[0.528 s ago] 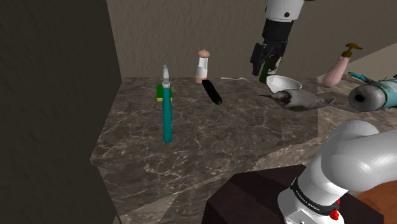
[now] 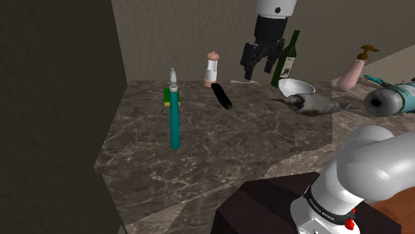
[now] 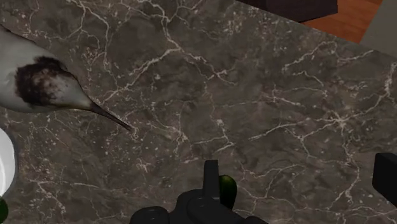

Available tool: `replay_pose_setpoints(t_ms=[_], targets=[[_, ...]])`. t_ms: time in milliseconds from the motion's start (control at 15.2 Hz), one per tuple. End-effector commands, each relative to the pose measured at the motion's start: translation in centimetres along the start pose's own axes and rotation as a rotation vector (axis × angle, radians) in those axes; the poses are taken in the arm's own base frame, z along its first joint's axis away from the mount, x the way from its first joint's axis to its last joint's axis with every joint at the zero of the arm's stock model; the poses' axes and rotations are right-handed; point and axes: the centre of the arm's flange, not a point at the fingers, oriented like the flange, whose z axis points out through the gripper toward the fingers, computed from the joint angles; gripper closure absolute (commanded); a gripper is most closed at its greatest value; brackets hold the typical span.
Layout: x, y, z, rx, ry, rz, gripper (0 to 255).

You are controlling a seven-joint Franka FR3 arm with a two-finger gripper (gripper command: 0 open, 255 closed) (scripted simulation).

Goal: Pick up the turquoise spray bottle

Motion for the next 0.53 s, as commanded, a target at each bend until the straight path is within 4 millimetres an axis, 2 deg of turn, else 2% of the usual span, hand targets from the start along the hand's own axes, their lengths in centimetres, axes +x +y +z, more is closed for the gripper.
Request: replay_pose_setpoints(t_ms=[0,462], targets=[[0.1,-2.5,-0.4,0.0,0.002,0.011,0],[1.6,-11.5,-1.8,-0.002,0.012,0.045,0]])
